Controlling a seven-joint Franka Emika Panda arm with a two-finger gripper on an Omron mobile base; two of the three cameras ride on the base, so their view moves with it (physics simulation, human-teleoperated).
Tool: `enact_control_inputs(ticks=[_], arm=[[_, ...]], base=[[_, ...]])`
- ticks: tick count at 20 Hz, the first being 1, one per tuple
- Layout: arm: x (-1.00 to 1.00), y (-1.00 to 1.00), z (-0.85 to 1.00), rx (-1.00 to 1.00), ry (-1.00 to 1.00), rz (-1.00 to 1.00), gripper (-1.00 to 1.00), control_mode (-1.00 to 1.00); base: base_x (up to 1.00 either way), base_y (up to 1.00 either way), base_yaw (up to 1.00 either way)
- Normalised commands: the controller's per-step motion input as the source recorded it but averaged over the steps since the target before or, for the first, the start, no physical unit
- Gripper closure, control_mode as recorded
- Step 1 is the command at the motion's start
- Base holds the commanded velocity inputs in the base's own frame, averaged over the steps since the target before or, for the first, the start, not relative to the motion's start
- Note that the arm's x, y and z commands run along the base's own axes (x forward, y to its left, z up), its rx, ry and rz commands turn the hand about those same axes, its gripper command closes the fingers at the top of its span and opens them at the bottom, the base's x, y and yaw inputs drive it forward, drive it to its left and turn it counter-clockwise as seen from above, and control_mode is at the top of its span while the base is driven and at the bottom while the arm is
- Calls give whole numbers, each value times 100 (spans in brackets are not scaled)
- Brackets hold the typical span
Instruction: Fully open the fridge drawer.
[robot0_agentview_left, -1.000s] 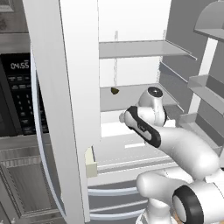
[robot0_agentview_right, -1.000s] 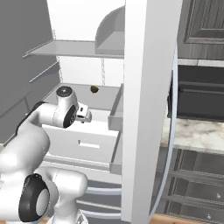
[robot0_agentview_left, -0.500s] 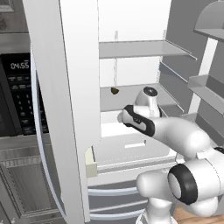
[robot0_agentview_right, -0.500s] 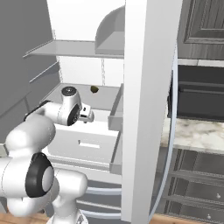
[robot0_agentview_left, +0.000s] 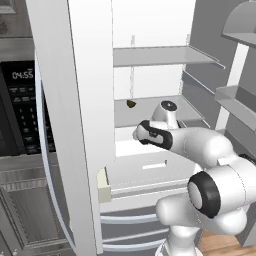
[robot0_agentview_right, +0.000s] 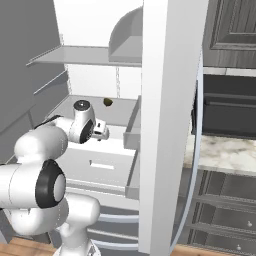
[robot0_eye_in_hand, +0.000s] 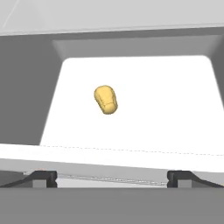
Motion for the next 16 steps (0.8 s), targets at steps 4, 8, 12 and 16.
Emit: enact_control_inputs(ticks=[4, 8, 12, 16], arm=[[15, 0, -17, 0, 0, 0, -100, -100], [13, 1, -18, 0, 0, 0, -100, -100], [8, 0, -18, 0, 0, 0, -100, -100], [0, 0, -27, 0, 0, 0, -100, -100]], base=[[0, 0, 0], [0, 0, 0], [0, 0, 0], [0, 0, 0]])
